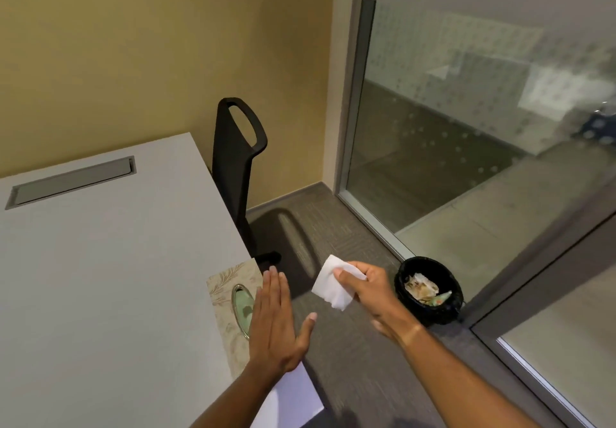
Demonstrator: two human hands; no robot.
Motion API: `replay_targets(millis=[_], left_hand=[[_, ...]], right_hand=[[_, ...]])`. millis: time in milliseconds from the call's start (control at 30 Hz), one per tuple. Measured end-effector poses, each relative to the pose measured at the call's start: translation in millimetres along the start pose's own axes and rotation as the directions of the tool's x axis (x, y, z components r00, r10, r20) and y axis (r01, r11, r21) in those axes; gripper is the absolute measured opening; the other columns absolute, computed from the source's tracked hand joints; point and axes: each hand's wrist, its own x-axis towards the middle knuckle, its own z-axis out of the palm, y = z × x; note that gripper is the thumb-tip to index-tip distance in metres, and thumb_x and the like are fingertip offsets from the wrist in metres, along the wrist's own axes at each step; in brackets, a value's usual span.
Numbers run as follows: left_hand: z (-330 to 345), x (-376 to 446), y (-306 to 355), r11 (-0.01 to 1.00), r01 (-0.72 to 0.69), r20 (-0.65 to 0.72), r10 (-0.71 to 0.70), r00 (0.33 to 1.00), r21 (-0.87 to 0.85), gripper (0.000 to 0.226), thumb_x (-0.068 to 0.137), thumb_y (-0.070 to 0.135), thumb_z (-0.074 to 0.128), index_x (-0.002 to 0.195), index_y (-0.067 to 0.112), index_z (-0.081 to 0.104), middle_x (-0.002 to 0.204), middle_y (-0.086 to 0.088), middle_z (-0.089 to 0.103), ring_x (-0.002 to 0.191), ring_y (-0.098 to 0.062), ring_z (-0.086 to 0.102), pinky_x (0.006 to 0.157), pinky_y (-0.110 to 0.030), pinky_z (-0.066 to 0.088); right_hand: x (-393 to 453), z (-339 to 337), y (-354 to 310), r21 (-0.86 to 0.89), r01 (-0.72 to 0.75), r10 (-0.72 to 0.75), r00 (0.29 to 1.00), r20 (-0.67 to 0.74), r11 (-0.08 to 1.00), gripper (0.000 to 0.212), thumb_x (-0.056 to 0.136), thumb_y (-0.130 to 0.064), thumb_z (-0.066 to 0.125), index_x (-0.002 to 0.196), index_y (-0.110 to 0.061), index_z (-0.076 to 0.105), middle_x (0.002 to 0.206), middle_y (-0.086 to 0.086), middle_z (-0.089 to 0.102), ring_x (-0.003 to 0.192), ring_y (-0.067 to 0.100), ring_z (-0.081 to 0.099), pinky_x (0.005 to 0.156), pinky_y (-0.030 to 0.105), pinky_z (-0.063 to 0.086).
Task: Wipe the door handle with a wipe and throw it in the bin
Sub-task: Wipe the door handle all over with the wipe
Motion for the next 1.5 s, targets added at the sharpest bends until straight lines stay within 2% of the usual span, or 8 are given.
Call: replay_targets(millis=[167,333,500,633,833,1067,1233,1500], left_hand=[[-5.5,19.6,90.2,0.968,-0.250,-0.002,0.250,0.968,-0.003,0.090,0.093,0.068,0.027,0.157,0.009,0.007,0.165,-0.010,-0.004,0.152,-0.023,-0.005,0.122,-0.040,0.003],[2.5,35.2,187.4,0.898,-0.440,-0.011,0.440,0.898,0.016,0.089,0.095,0.062,0.033,0.156,0.002,0.007,0.164,-0.016,-0.004,0.152,-0.027,-0.005,0.121,-0.044,0.006],[14.8,52.2,297.2,0.801,-0.598,-0.049,0.597,0.801,-0.032,0.089,0.095,0.059,0.035,0.155,0.000,0.006,0.164,-0.018,-0.004,0.152,-0.029,-0.003,0.123,-0.040,0.001],[15.7,64.2,367.8,0.743,-0.667,-0.083,0.662,0.745,-0.056,0.089,0.093,0.056,0.036,0.155,0.000,0.005,0.164,-0.018,-0.003,0.152,-0.029,-0.005,0.122,-0.044,0.007],[19.0,77.9,449.1,0.656,-0.750,-0.107,0.743,0.661,-0.083,0.090,0.093,0.055,0.035,0.155,0.003,-0.002,0.164,-0.017,-0.009,0.152,-0.027,-0.010,0.123,-0.045,0.004],[45.7,121.6,513.1,0.558,-0.822,-0.109,0.815,0.569,-0.114,0.089,0.092,0.057,0.033,0.155,0.006,-0.004,0.164,-0.016,-0.010,0.152,-0.026,-0.011,0.123,-0.044,0.003],[76.3,169.9,541.0,0.510,-0.847,-0.103,0.844,0.526,-0.146,0.087,0.092,0.055,0.031,0.156,0.005,-0.002,0.164,-0.016,-0.009,0.152,-0.027,-0.009,0.123,-0.046,0.007],[121.7,254.4,589.0,0.464,-0.857,-0.089,0.866,0.492,-0.226,0.083,0.093,0.047,0.036,0.156,0.006,0.000,0.164,-0.014,-0.009,0.152,-0.023,-0.011,0.122,-0.043,0.006]], right_hand=[[-32.8,-75.8,-22.4,0.019,0.115,-0.112,0.986,-0.127,0.993,0.007,0.090,-0.020,0.067,0.088,-0.015,0.071,0.082,0.008,0.068,0.075,0.020,0.062,0.065,0.038,0.050],[-72.0,-160.6,-41.1,0.006,0.184,-0.173,0.932,-0.320,0.983,0.013,0.095,-0.026,0.060,0.089,-0.017,0.069,0.082,0.011,0.065,0.067,0.023,0.063,0.050,0.032,0.052],[-118.4,-253.8,-72.4,-0.112,0.323,-0.333,0.789,-0.517,0.940,0.020,0.097,-0.014,0.058,0.078,-0.012,0.065,0.061,-0.009,0.058,0.053,0.008,0.055,0.043,0.022,0.047],[-140.1,-317.5,-85.7,-0.196,0.329,-0.376,0.682,-0.627,0.924,0.011,0.091,-0.013,0.064,0.087,-0.013,0.073,0.081,0.005,0.068,0.073,0.017,0.062,0.059,0.032,0.054],[-162.2,-385.2,-102.2,-0.342,0.243,-0.420,0.516,-0.747,0.908,0.016,0.085,-0.015,0.065,0.084,-0.028,0.075,0.072,-0.016,0.071,0.073,0.010,0.067,0.074,0.044,0.060],[-158.1,-436.7,-121.0,-0.412,0.160,-0.442,0.314,-0.840,0.897,0.018,0.085,-0.014,0.063,0.085,-0.028,0.075,0.070,-0.012,0.071,0.072,0.014,0.068,0.070,0.037,0.058],[-140.4,-460.8,-137.7,-0.467,0.041,-0.464,0.219,-0.859,0.883,0.020,0.085,-0.007,0.061,0.082,-0.022,0.074,0.070,0.000,0.071,0.061,0.005,0.057,0.056,0.013,0.041],[-85.9,-497.2,-178.4,-0.510,-0.055,-0.503,0.103,-0.858,0.859,0.019,0.086,-0.010,0.062,0.087,-0.024,0.074,0.068,-0.010,0.070,0.067,0.010,0.064,0.060,0.023,0.046]])
